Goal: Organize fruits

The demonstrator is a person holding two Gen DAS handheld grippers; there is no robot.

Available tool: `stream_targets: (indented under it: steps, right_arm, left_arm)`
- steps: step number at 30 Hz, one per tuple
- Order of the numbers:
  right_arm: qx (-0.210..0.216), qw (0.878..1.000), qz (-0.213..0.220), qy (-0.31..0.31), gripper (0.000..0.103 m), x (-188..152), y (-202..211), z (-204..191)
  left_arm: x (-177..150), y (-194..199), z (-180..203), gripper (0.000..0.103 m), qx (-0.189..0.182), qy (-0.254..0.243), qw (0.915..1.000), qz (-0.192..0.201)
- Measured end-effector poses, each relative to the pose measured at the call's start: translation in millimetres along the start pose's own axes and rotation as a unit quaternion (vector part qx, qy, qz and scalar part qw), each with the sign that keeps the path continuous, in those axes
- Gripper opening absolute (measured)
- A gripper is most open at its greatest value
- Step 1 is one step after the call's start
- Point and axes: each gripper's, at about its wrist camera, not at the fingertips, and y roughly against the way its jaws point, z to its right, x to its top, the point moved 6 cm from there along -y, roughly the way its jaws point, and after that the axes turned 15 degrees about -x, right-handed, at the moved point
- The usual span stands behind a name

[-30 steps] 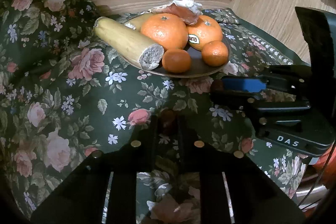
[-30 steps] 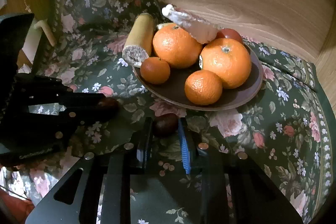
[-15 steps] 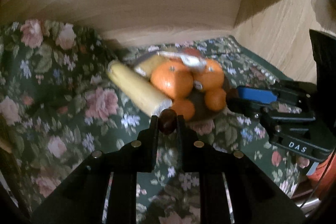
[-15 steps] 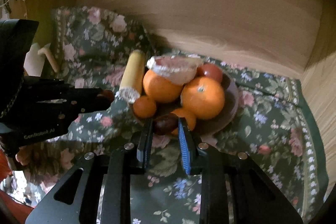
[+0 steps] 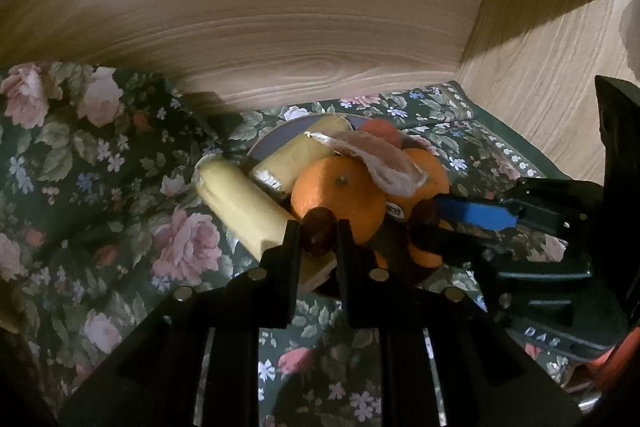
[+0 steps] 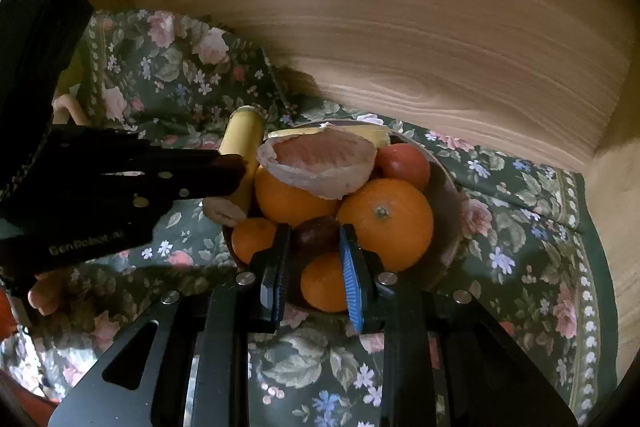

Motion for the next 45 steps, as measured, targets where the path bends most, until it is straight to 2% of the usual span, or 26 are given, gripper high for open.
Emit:
stream_targets:
  steps: [4, 7, 11, 15, 18, 23, 28, 32, 38, 40, 42, 45]
  right_arm:
    - [0.002, 1.0, -0.006, 0.002, 0.022, -2, -6, -2]
    - [0.007, 1.0, -0.013, -0.001, 0.023, -3, -9, -1]
    - [0.009, 1.0, -0.012, -0.004, 0.035, -3, -7, 0]
    - [0.004, 1.0, -0.003, -0.006, 0.036, -1, 0, 2]
    - [-0.002, 1.0, 0.011, -0.016, 0.036, 1, 13, 7]
    - [-0.018, 0.997, 0.055, -0.049, 0.036, 11, 55, 23]
    - [-0.036, 0.99, 0.116, -0.077, 0.036, 21, 111, 28]
    - [-0.046, 0.98, 0.168, -0.095, 0.036, 24, 160, 29]
    - [-0.053, 0.963, 0.241, -0.112, 0.036, 18, 232, 21]
    - [-0.052, 0.956, 0.264, -0.116, 0.036, 15, 254, 18]
    - [-0.052, 0.951, 0.279, -0.118, 0.043, 14, 267, 14]
    - [-0.072, 0.941, 0.307, -0.118, 0.056, 9, 287, 9]
  left_arm:
    - [3, -5, 3, 0.016, 0.003, -0.013, 0.9999, -0.001]
    - [3, -7, 4, 0.022, 0.002, -0.017, 0.9998, -0.001]
    - [4, -5, 4, 0.027, 0.0, -0.015, 0.9999, 0.003]
    - [2, 3, 4, 0.027, 0.004, -0.011, 0.9999, 0.01]
    - [1, 18, 5, 0.027, 0.013, -0.009, 0.9995, 0.027]
    - [5, 64, 18, 0.027, 0.034, -0.017, 0.9957, 0.084]
    - [8, 123, 48, 0.027, 0.052, -0.041, 0.9854, 0.157]
    - [5, 163, 75, 0.027, 0.055, -0.056, 0.9766, 0.2]
    - [-8, 221, 114, 0.028, 0.077, -0.087, 0.9572, 0.265]
    - [-14, 238, 126, 0.043, 0.083, -0.093, 0.9507, 0.284]
    - [-19, 252, 133, 0.055, 0.09, -0.095, 0.9454, 0.299]
    - [-27, 268, 146, 0.063, 0.104, -0.105, 0.9367, 0.317]
